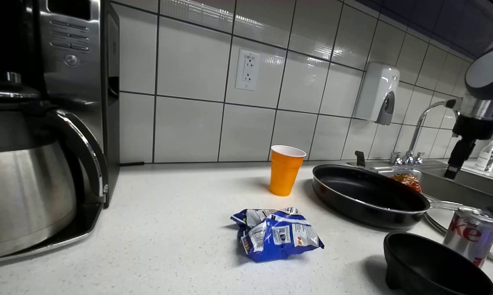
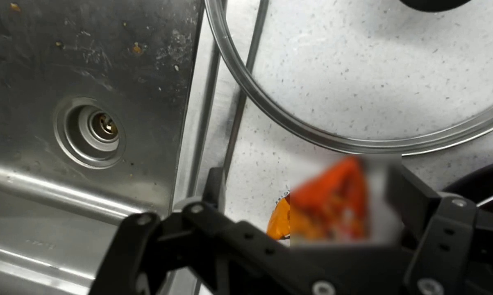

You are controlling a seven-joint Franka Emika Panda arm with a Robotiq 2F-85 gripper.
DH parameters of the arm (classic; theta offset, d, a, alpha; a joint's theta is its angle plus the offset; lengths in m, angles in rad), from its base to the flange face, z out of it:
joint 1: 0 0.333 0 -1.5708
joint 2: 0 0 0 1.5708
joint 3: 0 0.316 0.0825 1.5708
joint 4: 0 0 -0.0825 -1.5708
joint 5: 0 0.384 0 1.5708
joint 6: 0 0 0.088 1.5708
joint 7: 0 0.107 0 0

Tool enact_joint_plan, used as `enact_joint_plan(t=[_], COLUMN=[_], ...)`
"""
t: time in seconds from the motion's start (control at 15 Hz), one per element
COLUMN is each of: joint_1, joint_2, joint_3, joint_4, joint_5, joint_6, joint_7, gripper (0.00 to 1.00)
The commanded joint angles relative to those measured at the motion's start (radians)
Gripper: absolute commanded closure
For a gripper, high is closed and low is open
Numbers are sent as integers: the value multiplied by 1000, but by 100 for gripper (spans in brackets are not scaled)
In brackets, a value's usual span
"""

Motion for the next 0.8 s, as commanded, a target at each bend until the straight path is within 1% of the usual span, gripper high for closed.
enact_joint_plan(t=[0.0, 0.2, 0.73], joint_1=[-33, -43, -73], joint_2=[63, 104, 186], joint_3=[47, 76, 139], joint_4=[63, 99, 191], joint_5=[57, 103, 155], joint_6=[26, 26, 7], joint_7=[-87, -135, -192], gripper=[0, 0, 0])
